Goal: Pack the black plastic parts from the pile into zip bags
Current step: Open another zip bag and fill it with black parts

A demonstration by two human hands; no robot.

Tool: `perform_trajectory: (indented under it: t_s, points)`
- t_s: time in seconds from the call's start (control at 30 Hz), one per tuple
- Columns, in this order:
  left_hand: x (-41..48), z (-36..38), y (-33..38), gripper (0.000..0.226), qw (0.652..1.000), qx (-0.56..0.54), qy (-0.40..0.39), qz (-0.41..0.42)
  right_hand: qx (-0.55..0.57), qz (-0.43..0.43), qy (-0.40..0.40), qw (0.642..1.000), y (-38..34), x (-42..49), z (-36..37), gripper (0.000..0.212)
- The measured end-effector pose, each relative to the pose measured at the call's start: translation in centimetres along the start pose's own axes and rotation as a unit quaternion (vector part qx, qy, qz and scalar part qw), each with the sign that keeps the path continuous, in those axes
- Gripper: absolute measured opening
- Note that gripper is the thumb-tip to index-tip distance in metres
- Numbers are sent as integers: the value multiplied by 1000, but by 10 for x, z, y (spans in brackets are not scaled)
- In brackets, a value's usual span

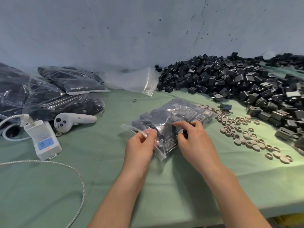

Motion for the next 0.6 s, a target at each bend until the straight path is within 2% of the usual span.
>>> perform_trajectory:
  t_s: [0.2,0.37,0.6]
  points:
    - [2,-4,-1,35,1000,-26,14,6,-16,-26,11,999,-4,-1,-3,38]
    - [5,-7,-5,14,999,-19,39,0,-48,-40,1,998,-9,-2,2,41]
    - [4,-7,-5,14,999,-22,41,-6,-56,-45,17,997,-9,-1,0,39]
Point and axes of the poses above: each hand's wrist, its own x-axis towards the middle knuckle, its own z-axis out of the palm, y = z × x, the point moved 9 cm from there along x, towards the middle knuckle, and after that the axes turned 2 degrees about z, right-handed, at the moved point
